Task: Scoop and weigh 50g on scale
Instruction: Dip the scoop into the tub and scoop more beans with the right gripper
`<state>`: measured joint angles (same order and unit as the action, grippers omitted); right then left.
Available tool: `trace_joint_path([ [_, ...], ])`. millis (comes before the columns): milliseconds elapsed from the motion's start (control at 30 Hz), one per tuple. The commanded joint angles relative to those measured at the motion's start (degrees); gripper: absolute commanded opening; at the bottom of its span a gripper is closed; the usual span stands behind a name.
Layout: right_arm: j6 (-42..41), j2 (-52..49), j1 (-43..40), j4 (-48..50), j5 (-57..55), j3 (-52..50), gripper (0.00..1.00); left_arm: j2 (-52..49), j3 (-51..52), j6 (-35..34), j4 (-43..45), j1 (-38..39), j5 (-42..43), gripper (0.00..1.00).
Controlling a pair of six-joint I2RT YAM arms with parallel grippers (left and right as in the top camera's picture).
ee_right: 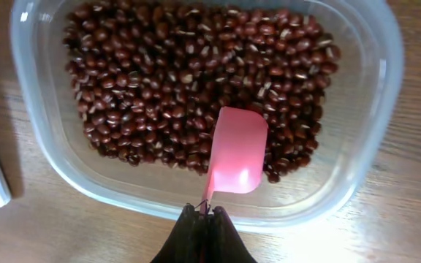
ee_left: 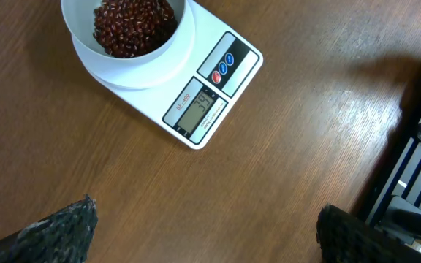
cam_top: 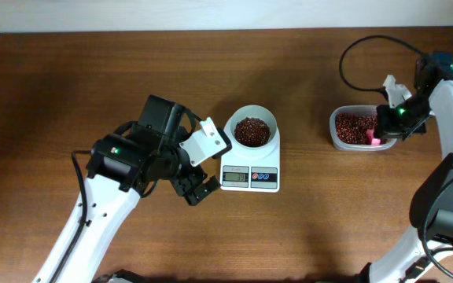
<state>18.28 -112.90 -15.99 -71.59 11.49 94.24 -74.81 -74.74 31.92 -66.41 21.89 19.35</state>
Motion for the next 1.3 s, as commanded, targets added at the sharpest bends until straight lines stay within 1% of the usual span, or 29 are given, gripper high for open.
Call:
trace_joint_path([
  [0, 1.0, -0.9, 0.2, -1.0, 5.2, -1.4, 0.04, -0.3, 0.1, 0.7, 0.1, -0.2, 0.8, 0.99],
  [100, 1.1, -0.9, 0.2, -1.0, 8.7, -1.4, 0.04, -0.3, 0.1, 0.7, 0.1, -0.2, 0.8, 0.99],
  [167, 2.8, -0.9, 0.1, -0.6, 11.3, -2.1, 0.04, -0.3, 0.1, 0.7, 0.1, -0.2, 0.8, 0.99],
  [267, 2.7, -0.9, -0.6, 1.8, 13.7, -5.6, 0.04, -0.3, 0.1, 0.7, 0.1, -0.2, 0.8, 0.99],
  [533, 3.8, -0.9, -10.1, 2.2, 30.4, -7.5, 0.04, -0.3, 0.1, 0.7, 0.1, -0.2, 0.8, 0.99],
  [633, 4.2, -0.9, -12.9, 3.3, 31.8, -11.1, 0.04, -0.3, 0.1, 0.7, 0.1, -0.2, 0.8, 0.99],
  [767, 4.2, -0.9, -13.6, 6.6, 34.5, -15.5, 0.04, -0.3, 0.1, 0.7, 0.1, -0.2, 0.8, 0.99],
  [1267, 3.8, -1.0, -12.1, 10.2, 39.0, -16.3, 0.04, -0.3, 0.1, 0.7, 0.1, -0.2, 0.8, 0.99],
])
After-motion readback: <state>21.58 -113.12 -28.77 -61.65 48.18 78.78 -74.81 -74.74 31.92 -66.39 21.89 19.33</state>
